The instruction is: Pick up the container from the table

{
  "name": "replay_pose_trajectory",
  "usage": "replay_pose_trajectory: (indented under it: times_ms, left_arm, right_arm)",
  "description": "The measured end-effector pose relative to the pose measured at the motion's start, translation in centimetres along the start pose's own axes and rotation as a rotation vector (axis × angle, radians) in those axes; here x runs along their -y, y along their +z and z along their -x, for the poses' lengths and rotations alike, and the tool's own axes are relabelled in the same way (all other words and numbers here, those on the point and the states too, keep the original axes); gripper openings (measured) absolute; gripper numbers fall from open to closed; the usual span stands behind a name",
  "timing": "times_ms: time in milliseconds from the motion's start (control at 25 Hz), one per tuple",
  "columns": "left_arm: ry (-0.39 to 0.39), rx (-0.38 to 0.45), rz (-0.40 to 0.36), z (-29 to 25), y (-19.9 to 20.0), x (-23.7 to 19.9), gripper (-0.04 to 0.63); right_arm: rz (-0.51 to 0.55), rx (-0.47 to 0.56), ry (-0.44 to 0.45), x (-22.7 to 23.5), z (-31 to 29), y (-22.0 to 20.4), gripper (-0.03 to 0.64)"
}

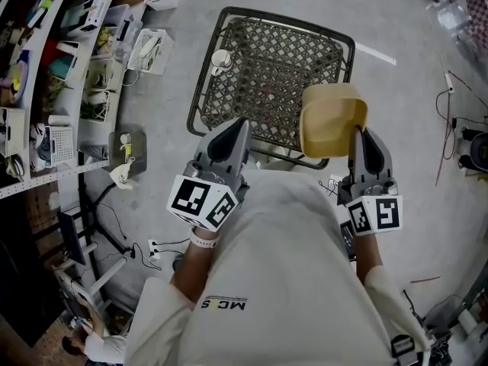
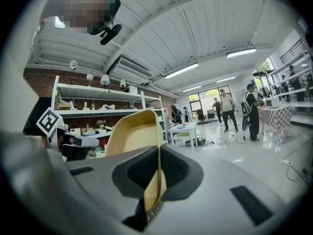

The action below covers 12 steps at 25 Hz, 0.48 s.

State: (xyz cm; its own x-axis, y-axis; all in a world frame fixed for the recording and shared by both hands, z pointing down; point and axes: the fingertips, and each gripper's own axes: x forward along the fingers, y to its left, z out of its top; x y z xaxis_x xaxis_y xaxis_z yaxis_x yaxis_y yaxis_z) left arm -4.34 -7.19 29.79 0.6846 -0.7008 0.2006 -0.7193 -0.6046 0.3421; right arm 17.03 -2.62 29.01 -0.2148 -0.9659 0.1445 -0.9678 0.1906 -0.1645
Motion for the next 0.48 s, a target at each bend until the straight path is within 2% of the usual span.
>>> replay_pose_trajectory:
  times_ms: [480]
  left_arm:
    - [0.003, 0.004, 0.001, -0.37, -0.26, 0.21, 0.018]
  right_arm:
    - [0.010, -0.008, 0.010, 0.32, -0.25, -0.52, 0.026]
